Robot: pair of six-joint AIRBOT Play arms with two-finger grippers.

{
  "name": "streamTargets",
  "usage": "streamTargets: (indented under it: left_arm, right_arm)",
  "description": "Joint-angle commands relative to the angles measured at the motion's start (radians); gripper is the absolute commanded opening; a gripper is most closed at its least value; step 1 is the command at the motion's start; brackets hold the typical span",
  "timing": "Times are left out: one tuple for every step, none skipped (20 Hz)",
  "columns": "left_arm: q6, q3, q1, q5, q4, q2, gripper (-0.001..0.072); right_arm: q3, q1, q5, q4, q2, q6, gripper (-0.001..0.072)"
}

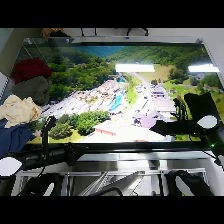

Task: Fold the shirts.

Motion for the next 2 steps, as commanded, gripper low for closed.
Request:
streamTargets:
  left_arm:
    - [-0.006,-0.011,-0.006,0.005,0.002,0.011,0.0014]
    - [-0.006,-0.011,-0.006,0.002,0.002,0.011,0.0014]
  right_arm:
    - [-0.006,0.004,0.002,0.0,0.003,-0.003,0.002]
    - [-0.006,0.004,0.002,0.0,0.003,-0.003,0.002]
